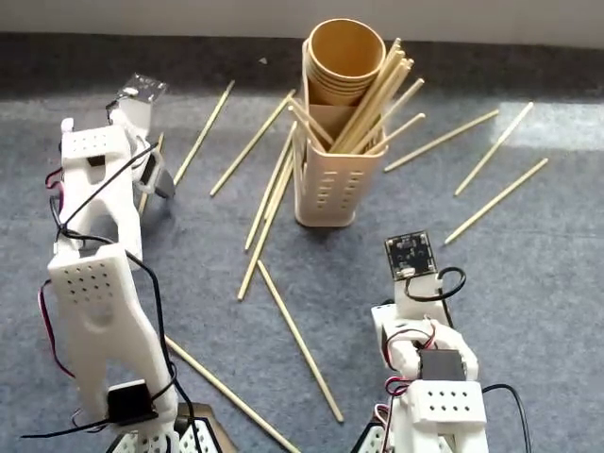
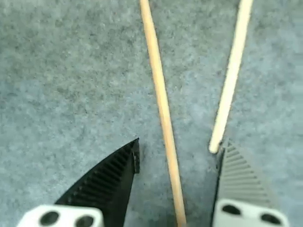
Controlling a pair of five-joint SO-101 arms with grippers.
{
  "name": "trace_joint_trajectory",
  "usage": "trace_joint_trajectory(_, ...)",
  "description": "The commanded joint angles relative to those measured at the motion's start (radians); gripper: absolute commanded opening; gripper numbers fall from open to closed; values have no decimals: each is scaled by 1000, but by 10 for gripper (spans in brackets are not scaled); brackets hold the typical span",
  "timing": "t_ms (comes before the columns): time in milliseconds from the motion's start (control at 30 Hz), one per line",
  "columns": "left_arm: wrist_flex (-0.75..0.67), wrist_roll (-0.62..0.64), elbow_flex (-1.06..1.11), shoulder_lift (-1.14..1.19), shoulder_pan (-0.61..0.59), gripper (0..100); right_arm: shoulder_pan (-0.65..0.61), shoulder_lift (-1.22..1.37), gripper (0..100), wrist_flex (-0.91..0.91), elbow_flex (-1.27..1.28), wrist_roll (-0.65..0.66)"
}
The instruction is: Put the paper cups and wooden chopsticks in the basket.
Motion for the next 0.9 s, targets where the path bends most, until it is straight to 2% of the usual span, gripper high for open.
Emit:
trace_joint_trajectory(0,-123,31,-38,41,18,259,7,-12,143,-18,-5,11)
trace_joint_trajectory(100,-126,34,-38,73,33,226,7,-12,143,-18,-5,11)
trace_joint_trajectory(267,-87,34,-38,90,33,0,7,-12,143,-18,-5,11)
trace_joint_trajectory(433,-31,35,-93,82,36,8,7,-12,143,-18,-5,11)
trace_joint_trajectory(567,51,38,-332,82,39,6,7,-12,143,-18,-5,11)
trace_joint_trajectory(700,181,170,-716,82,58,6,7,-12,143,-18,-5,11)
trace_joint_trajectory(800,275,195,-1026,84,110,6,7,-12,143,-18,-5,11)
trace_joint_trajectory(867,302,199,-1069,53,162,6,7,-12,143,-18,-5,11)
